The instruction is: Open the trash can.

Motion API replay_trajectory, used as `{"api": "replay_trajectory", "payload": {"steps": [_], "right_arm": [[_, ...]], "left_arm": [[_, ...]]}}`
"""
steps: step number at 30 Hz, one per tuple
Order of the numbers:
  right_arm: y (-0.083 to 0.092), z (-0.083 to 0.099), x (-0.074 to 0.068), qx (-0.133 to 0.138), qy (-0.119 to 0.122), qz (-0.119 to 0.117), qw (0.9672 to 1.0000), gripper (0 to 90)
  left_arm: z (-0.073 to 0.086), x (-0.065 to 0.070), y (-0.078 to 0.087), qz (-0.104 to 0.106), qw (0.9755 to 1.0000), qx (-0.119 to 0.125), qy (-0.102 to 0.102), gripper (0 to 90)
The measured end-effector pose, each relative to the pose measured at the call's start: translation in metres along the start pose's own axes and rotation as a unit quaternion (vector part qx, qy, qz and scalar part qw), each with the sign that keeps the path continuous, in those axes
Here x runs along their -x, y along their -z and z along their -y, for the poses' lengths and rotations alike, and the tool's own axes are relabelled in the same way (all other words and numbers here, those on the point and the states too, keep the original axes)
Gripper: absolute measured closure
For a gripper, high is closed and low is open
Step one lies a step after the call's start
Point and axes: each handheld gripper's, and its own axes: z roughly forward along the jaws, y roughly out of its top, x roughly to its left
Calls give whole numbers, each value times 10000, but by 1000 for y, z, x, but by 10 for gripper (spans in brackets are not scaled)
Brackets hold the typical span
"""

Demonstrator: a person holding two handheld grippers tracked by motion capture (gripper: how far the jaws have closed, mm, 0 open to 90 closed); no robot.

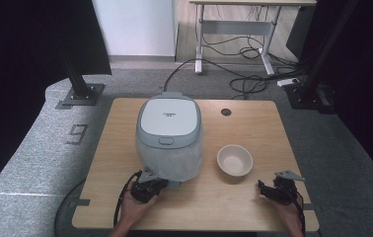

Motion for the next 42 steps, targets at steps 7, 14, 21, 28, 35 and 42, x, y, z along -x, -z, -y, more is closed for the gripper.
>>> {"api": "replay_trajectory", "payload": {"steps": [7,14,21,28,35,42], "right_arm": [[0,0,0,2,-6,10,10000,223],[1,1,-1,-2,-13,11,10000,225],[1,1,-1,-5,-11,5,10000,225],[1,1,-1,-6,-10,2,10000,224],[1,1,-1,-3,-5,9,10000,227],[1,1,-1,-2,-5,3,10000,228]], "left_arm": [[1,1,-1,-12,10000,-39,-8,900],[2,1,-4,-18,9999,-143,-4,900],[4,-3,-5,133,9995,-283,95,900],[3,-4,-5,138,9995,-256,99,900],[0,-3,-5,67,9997,-196,110,900],[-2,1,-6,-109,9997,-236,-42,900]]}}
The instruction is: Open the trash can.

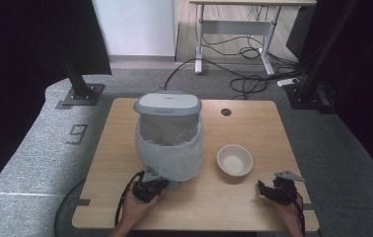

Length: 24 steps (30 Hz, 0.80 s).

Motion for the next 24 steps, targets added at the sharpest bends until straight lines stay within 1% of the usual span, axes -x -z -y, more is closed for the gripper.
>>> {"api": "replay_trajectory", "payload": {"steps": [2,3,7,17,21,24], "right_arm": [[0,0,0,1,0,-1,10000,228],[0,0,0,2,1,-1,10000,228],[0,0,0,3,0,0,10000,228],[0,0,0,1,7,-13,10000,228],[0,0,0,3,11,-25,10000,230],[0,-1,0,-8,18,-44,10000,236]], "left_arm": [[0,4,-1,-141,9998,-22,-125,900],[0,5,-1,-154,9998,-34,-132,900],[1,3,-1,-98,9999,-32,-53,900],[2,3,-4,-97,9999,-67,-69,900],[2,1,-4,-42,10000,-64,-27,900],[2,1,-4,-43,10000,-64,-26,900]]}}
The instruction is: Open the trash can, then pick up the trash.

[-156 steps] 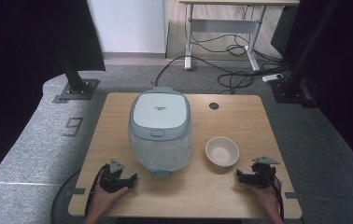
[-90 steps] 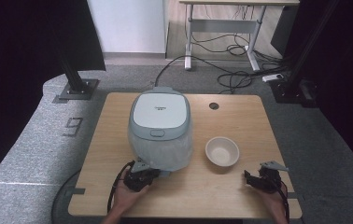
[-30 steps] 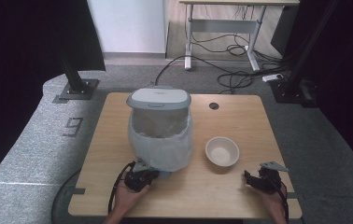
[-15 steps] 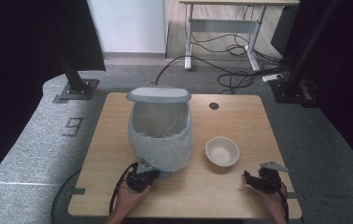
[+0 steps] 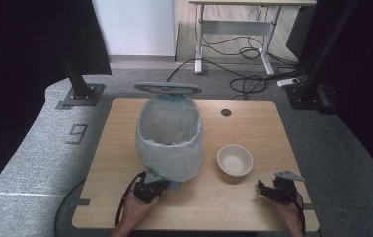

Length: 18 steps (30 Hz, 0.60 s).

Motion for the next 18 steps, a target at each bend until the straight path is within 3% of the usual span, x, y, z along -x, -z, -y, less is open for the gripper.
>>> {"api": "replay_trajectory", "payload": {"steps": [4,12,18], "right_arm": [[1,-1,-1,38,8,1,10000,244],[15,-14,-8,525,77,-45,9986,252],[20,-25,-14,741,163,-50,9971,259]], "left_arm": [[0,0,0,-5,10000,3,-6,900],[0,0,0,5,10000,-3,-6,900],[0,0,0,-5,10000,2,-17,900]]}}
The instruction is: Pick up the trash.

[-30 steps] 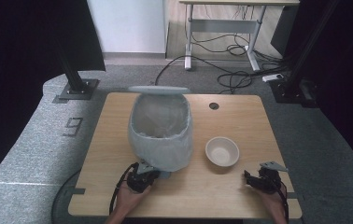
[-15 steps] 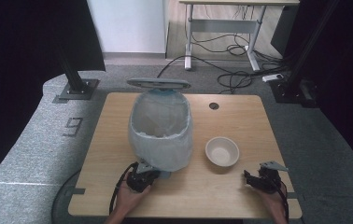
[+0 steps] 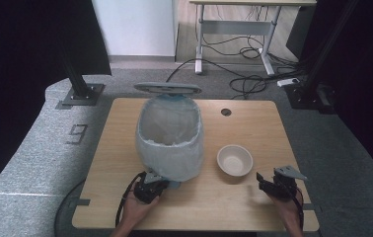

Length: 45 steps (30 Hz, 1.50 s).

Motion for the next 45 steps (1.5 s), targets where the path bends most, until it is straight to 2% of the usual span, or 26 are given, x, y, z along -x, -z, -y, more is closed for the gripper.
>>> {"api": "replay_trajectory", "payload": {"steps": [2,11,18,22,25,28,40,43,45], "right_arm": [[1,-9,-2,89,-14,-100,9999,262],[-10,-26,-7,158,-1,-191,9997,286],[-32,-33,-8,-9,-201,-260,9995,361],[-43,-35,-10,-104,-238,-340,9991,385],[-48,-36,-12,-168,-209,-296,9992,397],[-52,-35,-14,-249,-170,-244,9992,439],[-55,-30,-14,-428,-257,-423,9979,628],[-56,-28,-13,-494,-298,-441,9974,702],[-56,-28,-12,-511,-336,-468,9970,712]], "left_arm": [[0,0,0,12,10000,-2,10,900],[0,0,0,11,10000,0,12,900],[0,-1,0,31,10000,-2,17,900],[0,-1,0,31,10000,-9,9,900],[0,-1,0,34,10000,-8,10,900],[0,-1,0,44,10000,-9,11,900],[0,-1,0,68,10000,-20,4,900],[0,-2,0,70,10000,-21,2,900],[0,-2,0,72,10000,-20,2,900]]}}
